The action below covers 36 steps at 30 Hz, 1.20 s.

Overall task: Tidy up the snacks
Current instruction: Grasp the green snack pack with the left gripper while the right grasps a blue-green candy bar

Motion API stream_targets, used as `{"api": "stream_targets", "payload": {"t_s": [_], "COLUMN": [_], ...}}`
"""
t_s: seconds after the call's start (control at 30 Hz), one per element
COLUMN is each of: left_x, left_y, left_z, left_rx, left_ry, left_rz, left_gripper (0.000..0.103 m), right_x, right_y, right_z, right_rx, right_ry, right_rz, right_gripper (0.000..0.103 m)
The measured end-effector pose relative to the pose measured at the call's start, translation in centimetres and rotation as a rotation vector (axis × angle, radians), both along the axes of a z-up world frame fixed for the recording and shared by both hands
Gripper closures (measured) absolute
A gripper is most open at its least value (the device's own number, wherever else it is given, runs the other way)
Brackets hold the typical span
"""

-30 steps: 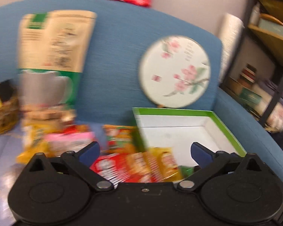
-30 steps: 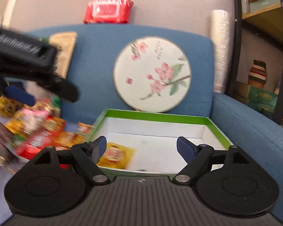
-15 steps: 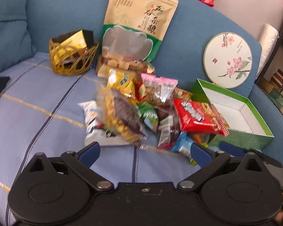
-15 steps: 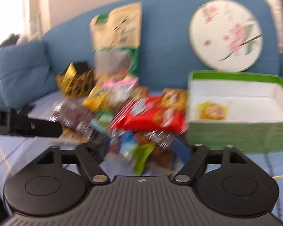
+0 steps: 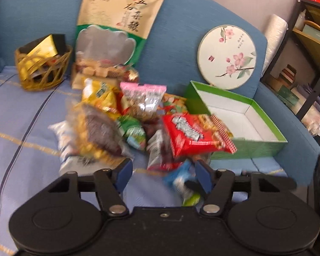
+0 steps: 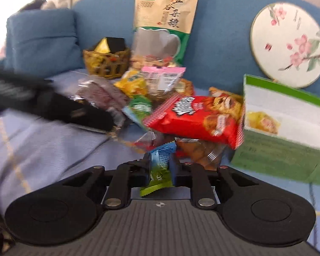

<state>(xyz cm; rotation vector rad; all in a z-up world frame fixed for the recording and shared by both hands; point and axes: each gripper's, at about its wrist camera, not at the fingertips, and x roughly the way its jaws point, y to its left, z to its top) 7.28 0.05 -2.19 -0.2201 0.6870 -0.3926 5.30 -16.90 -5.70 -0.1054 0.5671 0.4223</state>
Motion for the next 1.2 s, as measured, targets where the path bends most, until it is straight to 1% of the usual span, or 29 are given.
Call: {"api": "stream_targets", "payload": {"t_s": [0.07, 0.1, 0.13, 0.2, 0.23, 0.27, 0.3, 0.37, 0.4, 0.43, 0.47, 0.5, 0.53, 0.6, 0.7, 0.77, 0.8, 0.83, 0.87, 0.9, 0.97, 1.0, 1.03, 1.07, 1.1, 1.17, 1.2], "left_x": [1.3, 2.3, 3.2, 5.1, 6.2, 7.0, 7.6, 8.4, 8.7, 9.0, 9.3, 9.6, 9.9, 10.6, 11.2, 11.4, 11.4, 11.1, 10.7, 10.1, 8.2, 7.2, 6.3, 5.4, 4.4, 2.8, 2.3], "left_y": [-0.9, -1.3, -1.5, -1.6, -1.6, -1.4, -1.2, -1.1, -1.2, -1.5, -1.7, -1.8, -2.0, -2.3, -3.1, -3.4, -3.3, -3.1, -2.8, -2.4, -1.7, -1.3, -0.8, -0.5, -0.1, 0.4, 0.6], "left_z": [0.4, 0.3, 0.1, -0.7, -1.4, -1.9, -2.5, -2.9, -2.9, -3.0, -3.0, -3.1, -3.2, -3.6, -4.0, -4.4, -4.5, -4.5, -4.5, -4.5, -4.4, -4.4, -4.4, -4.5, -4.5, -4.3, -4.3], "left_rx": [0.024, 0.041, 0.057, 0.080, 0.097, 0.104, 0.101, 0.117, 0.133, 0.152, 0.163, 0.175, 0.185, 0.196, 0.238, 0.249, 0.240, 0.221, 0.200, 0.182, 0.158, 0.132, 0.101, 0.074, 0.054, 0.046, 0.046], "left_ry": [-0.033, -0.044, -0.043, -0.019, 0.008, 0.030, 0.046, 0.051, 0.049, 0.048, 0.047, 0.047, 0.047, 0.054, 0.055, 0.067, 0.080, 0.086, 0.101, 0.114, 0.126, 0.146, 0.169, 0.194, 0.203, 0.200, 0.193], "left_rz": [0.026, 0.043, 0.060, 0.086, 0.106, 0.117, 0.116, 0.128, 0.125, 0.118, 0.111, 0.105, 0.103, 0.103, 0.092, 0.078, 0.069, 0.064, 0.059, 0.055, 0.048, 0.044, 0.037, 0.026, 0.020, 0.028, 0.036], "left_gripper": [0.006, 0.006, 0.007, 0.014, 0.018, 0.030, 0.035, 0.048, 0.047, 0.042, 0.032, 0.027, 0.024, 0.024, 0.023, 0.029, 0.033, 0.037, 0.042, 0.042, 0.043, 0.043, 0.043, 0.043, 0.042, 0.037, 0.031], "right_x": [0.1, 0.2, 0.2, 0.0, -0.1, -0.2, -0.2, -0.2, -0.1, -0.1, 0.0, 0.1, 0.1, 0.3, 0.5, 0.6, 0.7, 0.7, 0.6, 0.4, 0.3, 0.3, 0.3, 0.3, 0.3, 0.3, 0.3], "right_y": [0.0, -0.1, -0.1, -0.1, 0.0, 0.0, 0.1, 0.2, 0.3, 0.3, 0.4, 0.5, 0.5, 0.5, 0.4, 0.3, 0.2, 0.1, 0.0, -0.1, -0.3, -0.4, -0.3, -0.3, -0.3, -0.1, 0.0], "right_z": [-0.2, -0.3, -0.3, -0.2, -0.1, -0.1, -0.1, -0.2, -0.3, -0.4, -0.5, -0.7, -0.8, -1.1, -1.3, -1.4, -1.4, -1.4, -1.2, -1.0, -0.8, -0.8, -0.8, -0.9, -0.9, -0.9, -1.0], "right_rx": [0.002, 0.010, 0.018, 0.016, 0.013, 0.010, 0.009, 0.007, 0.001, -0.007, -0.015, -0.024, -0.030, -0.040, -0.049, -0.053, -0.050, -0.044, -0.038, -0.034, -0.028, -0.025, -0.024, -0.026, -0.027, -0.030, -0.033], "right_ry": [-0.003, 0.002, 0.002, -0.003, -0.009, -0.014, -0.014, -0.014, -0.012, -0.009, -0.006, -0.003, -0.001, 0.009, 0.024, 0.044, 0.066, 0.084, 0.091, 0.095, 0.109, 0.113, 0.117, 0.121, 0.124, 0.132, 0.136], "right_rz": [-0.006, -0.008, -0.008, 0.002, 0.006, 0.009, 0.012, 0.019, 0.021, 0.019, 0.017, 0.014, 0.012, 0.005, -0.007, -0.010, 0.000, 0.014, 0.030, 0.049, 0.085, 0.090, 0.092, 0.089, 0.087, 0.093, 0.094], "right_gripper": [0.066, 0.060, 0.059, 0.058, 0.055, 0.054, 0.051, 0.045, 0.039, 0.032, 0.028, 0.023, 0.021, 0.021, 0.021, 0.022, 0.034, 0.041, 0.043, 0.044, 0.044, 0.043, 0.040, 0.040, 0.037, 0.033, 0.030]}}
